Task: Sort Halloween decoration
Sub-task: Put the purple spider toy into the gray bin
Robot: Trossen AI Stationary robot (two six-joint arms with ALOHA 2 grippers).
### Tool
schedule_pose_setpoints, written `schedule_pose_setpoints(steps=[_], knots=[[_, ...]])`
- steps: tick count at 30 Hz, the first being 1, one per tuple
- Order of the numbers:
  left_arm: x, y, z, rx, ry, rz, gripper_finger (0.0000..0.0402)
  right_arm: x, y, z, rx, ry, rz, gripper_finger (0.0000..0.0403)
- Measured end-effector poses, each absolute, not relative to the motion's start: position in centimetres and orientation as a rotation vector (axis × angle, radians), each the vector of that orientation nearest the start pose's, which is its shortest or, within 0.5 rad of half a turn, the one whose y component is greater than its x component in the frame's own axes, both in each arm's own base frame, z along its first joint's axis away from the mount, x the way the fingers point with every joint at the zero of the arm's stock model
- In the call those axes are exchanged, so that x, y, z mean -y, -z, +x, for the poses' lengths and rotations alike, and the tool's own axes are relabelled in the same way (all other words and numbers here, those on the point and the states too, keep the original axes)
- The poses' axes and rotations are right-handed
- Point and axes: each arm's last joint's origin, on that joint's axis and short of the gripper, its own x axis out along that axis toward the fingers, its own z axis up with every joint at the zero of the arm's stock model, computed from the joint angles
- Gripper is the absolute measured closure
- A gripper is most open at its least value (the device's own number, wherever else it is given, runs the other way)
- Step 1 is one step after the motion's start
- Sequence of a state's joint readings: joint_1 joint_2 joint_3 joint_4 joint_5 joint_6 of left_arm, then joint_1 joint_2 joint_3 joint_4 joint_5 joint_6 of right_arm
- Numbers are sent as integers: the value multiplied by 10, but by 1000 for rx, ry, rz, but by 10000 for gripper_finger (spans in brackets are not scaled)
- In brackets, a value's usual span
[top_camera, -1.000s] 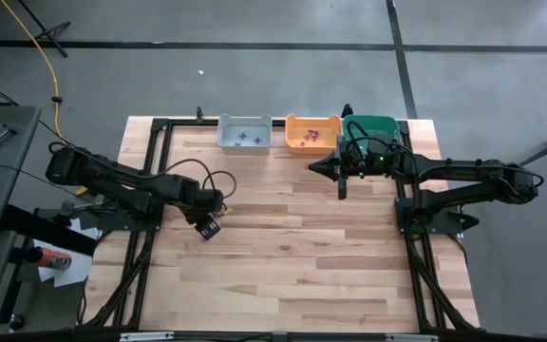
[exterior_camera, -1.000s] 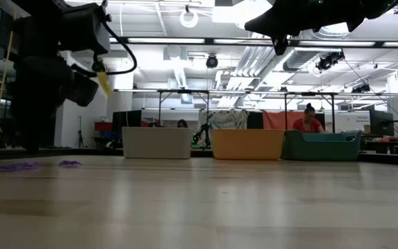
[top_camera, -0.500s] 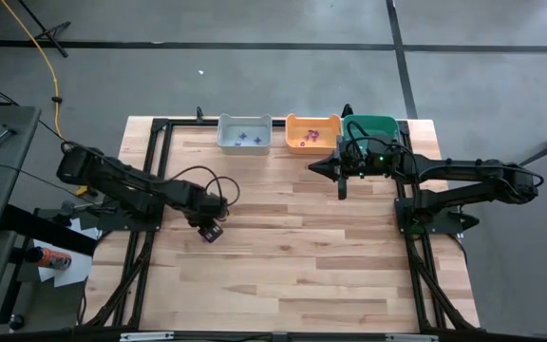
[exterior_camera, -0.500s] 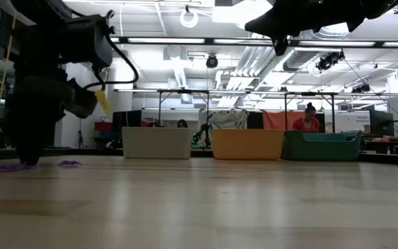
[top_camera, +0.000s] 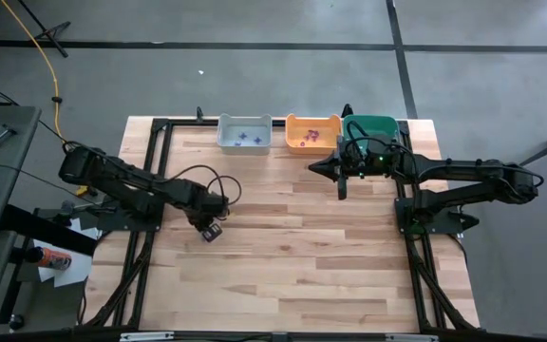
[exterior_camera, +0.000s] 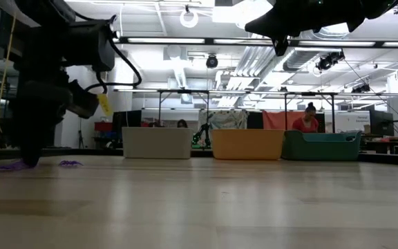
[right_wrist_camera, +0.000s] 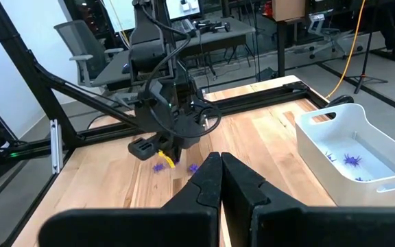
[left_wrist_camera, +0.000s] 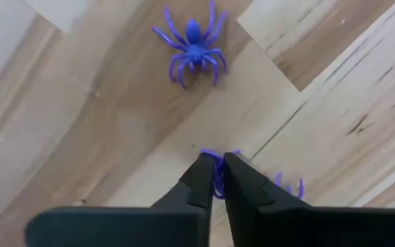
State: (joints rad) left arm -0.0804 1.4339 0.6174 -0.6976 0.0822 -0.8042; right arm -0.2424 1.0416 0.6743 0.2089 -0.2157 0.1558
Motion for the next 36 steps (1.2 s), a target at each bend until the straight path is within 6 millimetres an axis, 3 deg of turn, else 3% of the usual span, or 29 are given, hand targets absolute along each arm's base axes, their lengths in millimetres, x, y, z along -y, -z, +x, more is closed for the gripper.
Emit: schedule_pose_setpoints(steps=[4, 10, 16, 20, 27, 36], knots=[[11, -141, 195, -1463, -466, -617, 387, 50, -284, 226, -155, 39, 192, 402], [0, -190, 193, -1279, -289, -616, 398, 50, -284, 226, -157, 39, 193, 402], [-12, -254, 201, -794, -88, -431, 400, 50, -284, 226, -156, 39, 193, 402], [-26, -288, 215, -410, -52, -258, 401, 50, -285, 227, -143, 40, 206, 402], [-50, -305, 237, -119, -102, -126, 401, 50, -293, 227, -58, 33, 197, 402], [-55, -303, 244, -83, -114, -146, 401, 50, -295, 227, -39, 31, 185, 402]])
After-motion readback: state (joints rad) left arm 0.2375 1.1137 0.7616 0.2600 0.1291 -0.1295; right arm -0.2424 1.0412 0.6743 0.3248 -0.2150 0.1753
